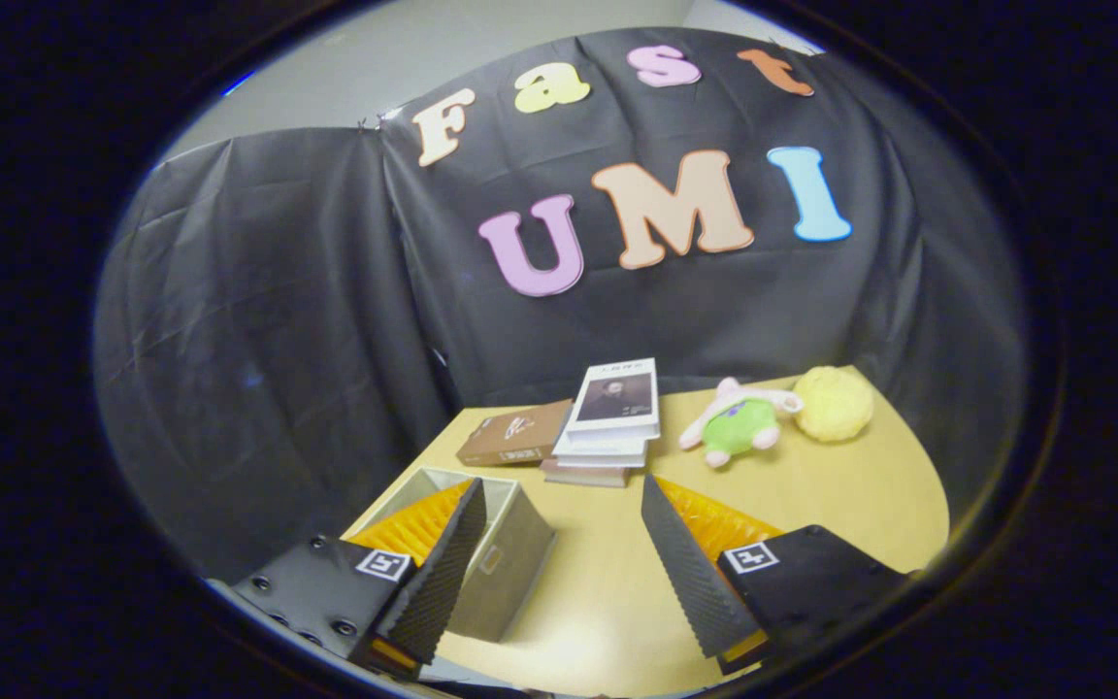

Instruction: Open the storage box then place both shoes into the box .Put the left shoe in first, then the right shoe, with the right side of both shoes facing outward in a uniform manner.

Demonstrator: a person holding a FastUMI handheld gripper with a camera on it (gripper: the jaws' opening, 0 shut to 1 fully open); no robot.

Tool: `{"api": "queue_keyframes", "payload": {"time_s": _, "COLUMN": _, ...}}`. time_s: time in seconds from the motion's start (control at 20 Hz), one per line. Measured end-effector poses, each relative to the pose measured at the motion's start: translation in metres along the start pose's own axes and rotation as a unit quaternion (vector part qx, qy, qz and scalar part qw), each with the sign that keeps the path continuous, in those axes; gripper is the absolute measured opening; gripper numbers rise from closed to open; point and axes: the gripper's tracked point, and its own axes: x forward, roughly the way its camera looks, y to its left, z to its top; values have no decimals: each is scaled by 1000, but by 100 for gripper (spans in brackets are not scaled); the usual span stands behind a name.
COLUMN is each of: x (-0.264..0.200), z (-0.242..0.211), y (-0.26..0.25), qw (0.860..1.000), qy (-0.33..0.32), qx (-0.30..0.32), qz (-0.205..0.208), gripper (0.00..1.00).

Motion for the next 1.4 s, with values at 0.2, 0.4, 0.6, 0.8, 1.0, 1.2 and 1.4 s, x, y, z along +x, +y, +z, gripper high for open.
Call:
{"api": "queue_keyframes", "payload": {"time_s": 0.2, "x": -24, "z": 27, "y": -44, "qw": 998, "qy": -52, "qx": -7, "qz": -33, "gripper": 100}}
{"api": "queue_keyframes", "payload": {"time_s": 0.4, "x": -54, "z": 53, "y": -82, "qw": 991, "qy": -111, "qx": -33, "qz": -70, "gripper": 100}}
{"api": "queue_keyframes", "payload": {"time_s": 0.6, "x": -86, "z": 73, "y": -116, "qw": 972, "qy": -164, "qx": -100, "qz": -134, "gripper": 100}}
{"api": "queue_keyframes", "payload": {"time_s": 0.8, "x": -96, "z": 75, "y": -119, "qw": 966, "qy": -176, "qx": -115, "qz": -153, "gripper": 100}}
{"api": "queue_keyframes", "payload": {"time_s": 1.0, "x": -94, "z": 78, "y": -113, "qw": 968, "qy": -180, "qx": -95, "qz": -145, "gripper": 100}}
{"api": "queue_keyframes", "payload": {"time_s": 1.2, "x": -96, "z": 87, "y": -109, "qw": 966, "qy": -193, "qx": -90, "qz": -146, "gripper": 100}}
{"api": "queue_keyframes", "payload": {"time_s": 1.4, "x": -95, "z": 86, "y": -111, "qw": 967, "qy": -188, "qx": -84, "qz": -149, "gripper": 100}}
